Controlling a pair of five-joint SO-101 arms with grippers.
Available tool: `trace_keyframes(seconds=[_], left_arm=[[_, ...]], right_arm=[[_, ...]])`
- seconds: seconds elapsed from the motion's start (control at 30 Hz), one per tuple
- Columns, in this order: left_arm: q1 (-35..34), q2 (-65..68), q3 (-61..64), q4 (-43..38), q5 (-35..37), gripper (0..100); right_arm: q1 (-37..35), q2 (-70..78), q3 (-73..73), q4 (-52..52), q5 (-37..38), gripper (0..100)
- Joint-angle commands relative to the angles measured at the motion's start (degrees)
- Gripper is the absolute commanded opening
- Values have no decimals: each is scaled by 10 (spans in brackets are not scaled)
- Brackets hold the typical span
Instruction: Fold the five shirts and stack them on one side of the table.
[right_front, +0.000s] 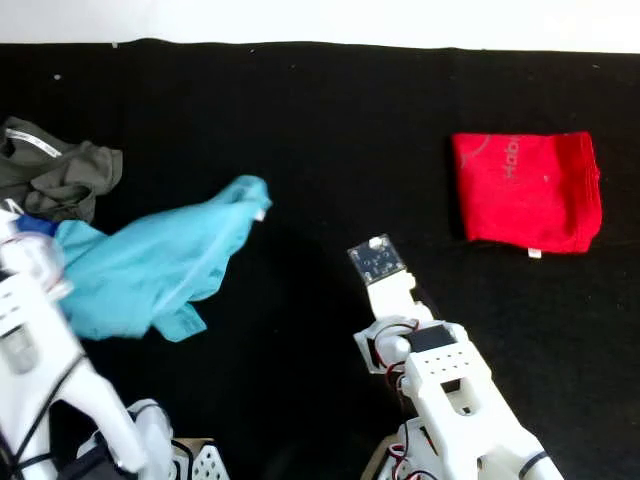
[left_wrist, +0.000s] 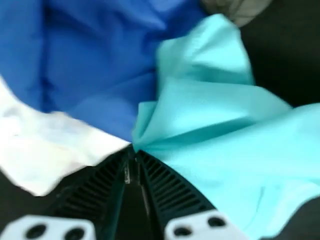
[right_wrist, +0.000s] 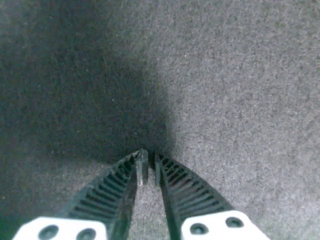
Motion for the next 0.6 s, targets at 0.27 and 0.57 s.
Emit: trace_keyframes(seconds=[0.27,0.57], left_arm=[[65,-46,-175,107,51,207],[383,83,-284,111,225,203]], right_arm=[[-7,0,0,-22,-4,48],[-7,0,0,-22,-4,48]])
